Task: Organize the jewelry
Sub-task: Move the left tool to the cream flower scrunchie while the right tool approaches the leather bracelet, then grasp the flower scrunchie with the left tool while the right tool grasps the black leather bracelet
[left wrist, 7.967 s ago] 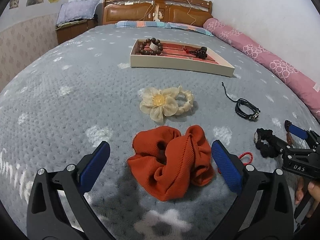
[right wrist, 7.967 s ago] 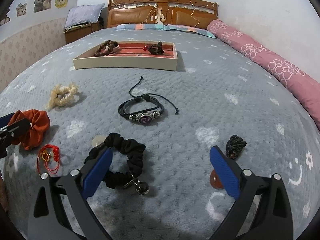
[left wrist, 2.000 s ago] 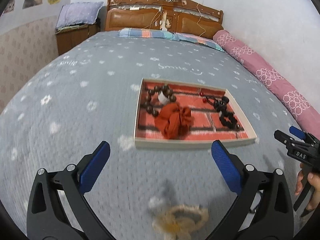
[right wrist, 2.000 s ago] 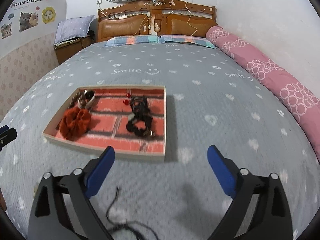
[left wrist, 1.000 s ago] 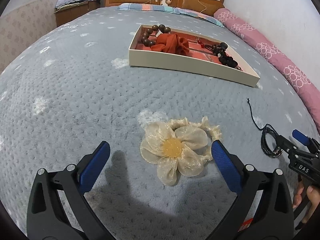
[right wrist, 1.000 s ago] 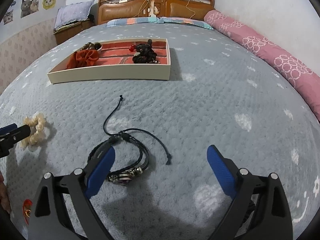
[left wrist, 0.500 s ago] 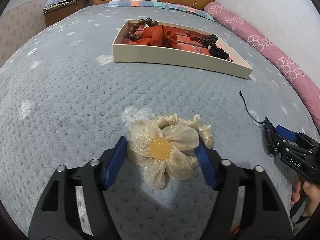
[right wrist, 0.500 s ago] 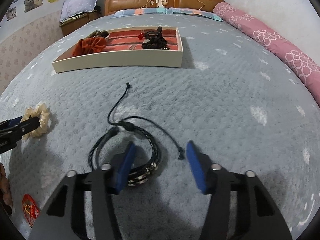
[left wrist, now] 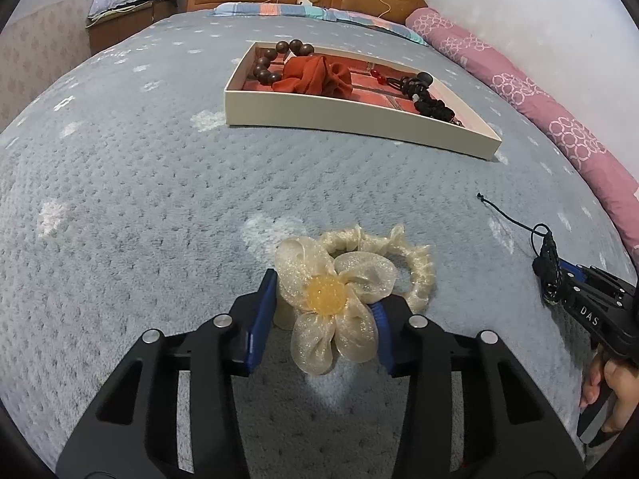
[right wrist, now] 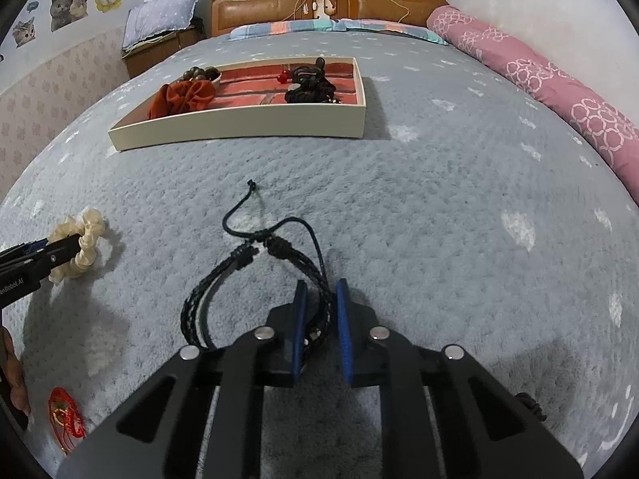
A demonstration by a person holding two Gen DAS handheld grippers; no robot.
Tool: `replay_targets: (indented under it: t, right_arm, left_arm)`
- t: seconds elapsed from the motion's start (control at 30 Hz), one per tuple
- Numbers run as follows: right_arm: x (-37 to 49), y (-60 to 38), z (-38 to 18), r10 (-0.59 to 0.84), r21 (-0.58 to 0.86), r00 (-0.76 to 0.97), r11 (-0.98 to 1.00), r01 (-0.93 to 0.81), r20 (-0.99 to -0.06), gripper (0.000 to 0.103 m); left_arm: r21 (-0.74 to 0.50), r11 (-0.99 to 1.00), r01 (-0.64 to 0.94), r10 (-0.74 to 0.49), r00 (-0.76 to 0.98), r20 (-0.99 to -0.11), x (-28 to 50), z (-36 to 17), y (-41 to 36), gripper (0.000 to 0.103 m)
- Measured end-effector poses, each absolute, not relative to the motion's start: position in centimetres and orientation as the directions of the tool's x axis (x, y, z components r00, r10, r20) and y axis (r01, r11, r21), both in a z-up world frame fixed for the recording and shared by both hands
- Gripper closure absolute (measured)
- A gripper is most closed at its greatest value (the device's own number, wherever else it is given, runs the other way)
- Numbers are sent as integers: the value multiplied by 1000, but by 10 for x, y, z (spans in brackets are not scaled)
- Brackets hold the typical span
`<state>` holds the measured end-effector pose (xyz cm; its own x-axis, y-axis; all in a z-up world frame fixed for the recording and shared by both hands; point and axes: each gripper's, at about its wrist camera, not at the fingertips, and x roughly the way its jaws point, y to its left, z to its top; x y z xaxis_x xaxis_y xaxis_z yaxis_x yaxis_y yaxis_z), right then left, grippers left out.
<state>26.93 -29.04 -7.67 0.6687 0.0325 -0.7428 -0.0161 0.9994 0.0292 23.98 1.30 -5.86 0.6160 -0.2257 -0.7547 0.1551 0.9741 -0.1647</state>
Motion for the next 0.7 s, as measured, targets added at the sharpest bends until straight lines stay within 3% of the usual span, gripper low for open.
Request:
replay_targets:
  t: [0.37, 0.7]
  right_arm:
    - [267, -290, -75, 28, 23, 674, 1000, -15, -738, 92]
    - [268, -290, -74, 28, 23, 675, 1000, -17, -738, 94]
  left_arm:
    - [-150, 978, 145, -208, 634, -745, 235, -55, 14, 67]
    - [-148, 977, 151, -211, 635, -743, 235, -55, 13, 78]
